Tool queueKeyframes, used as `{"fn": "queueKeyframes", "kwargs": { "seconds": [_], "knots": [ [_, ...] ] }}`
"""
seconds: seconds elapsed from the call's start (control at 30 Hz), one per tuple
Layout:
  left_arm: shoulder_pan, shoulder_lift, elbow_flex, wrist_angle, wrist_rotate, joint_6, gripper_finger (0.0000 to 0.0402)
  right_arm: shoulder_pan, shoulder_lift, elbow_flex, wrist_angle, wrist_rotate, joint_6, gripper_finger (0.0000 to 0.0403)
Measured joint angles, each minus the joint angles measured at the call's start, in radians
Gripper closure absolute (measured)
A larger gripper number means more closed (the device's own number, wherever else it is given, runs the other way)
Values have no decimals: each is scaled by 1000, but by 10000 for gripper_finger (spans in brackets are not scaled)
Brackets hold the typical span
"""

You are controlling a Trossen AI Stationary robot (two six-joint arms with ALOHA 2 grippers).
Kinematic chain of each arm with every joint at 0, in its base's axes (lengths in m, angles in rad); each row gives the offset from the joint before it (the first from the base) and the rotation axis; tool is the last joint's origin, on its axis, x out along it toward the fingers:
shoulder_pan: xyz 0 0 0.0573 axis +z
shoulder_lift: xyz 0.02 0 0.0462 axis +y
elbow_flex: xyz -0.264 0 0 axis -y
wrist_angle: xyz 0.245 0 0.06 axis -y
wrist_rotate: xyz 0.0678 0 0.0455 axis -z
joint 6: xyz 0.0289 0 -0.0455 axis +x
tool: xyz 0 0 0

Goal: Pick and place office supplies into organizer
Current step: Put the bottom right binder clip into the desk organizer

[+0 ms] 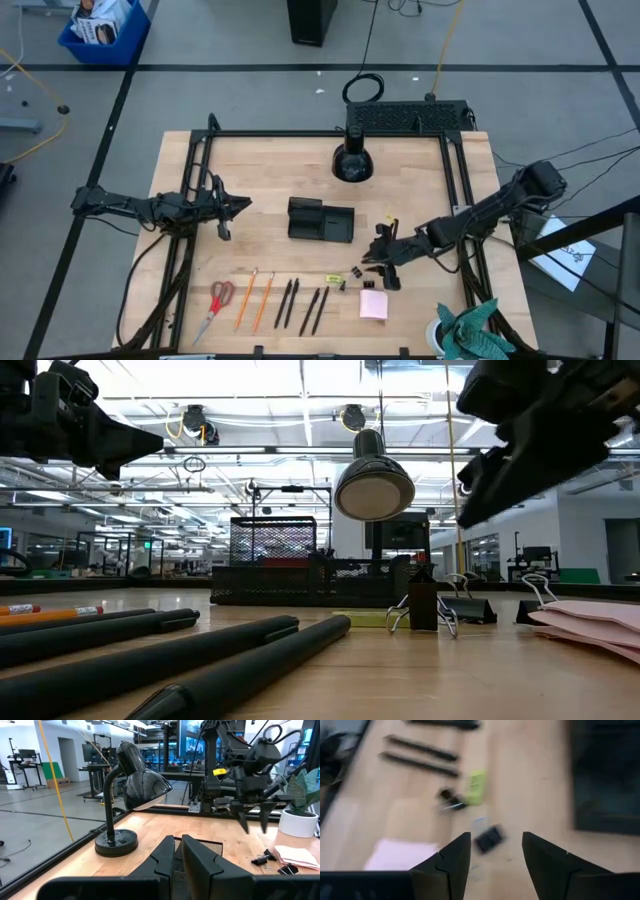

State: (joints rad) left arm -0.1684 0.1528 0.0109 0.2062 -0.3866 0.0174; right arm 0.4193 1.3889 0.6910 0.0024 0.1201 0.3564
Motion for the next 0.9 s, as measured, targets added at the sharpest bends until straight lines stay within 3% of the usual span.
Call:
{"fn": "queueKeyframes", "kwargs": {
  "seconds": [0.23,0.9],
  "knots": [
    [0,0,0,0,-4,0,360,68,36,-45,70,-21,42,229],
    [0,0,0,0,-6,-8,360,60,37,-123,209,7,88,229]
  ]
}}
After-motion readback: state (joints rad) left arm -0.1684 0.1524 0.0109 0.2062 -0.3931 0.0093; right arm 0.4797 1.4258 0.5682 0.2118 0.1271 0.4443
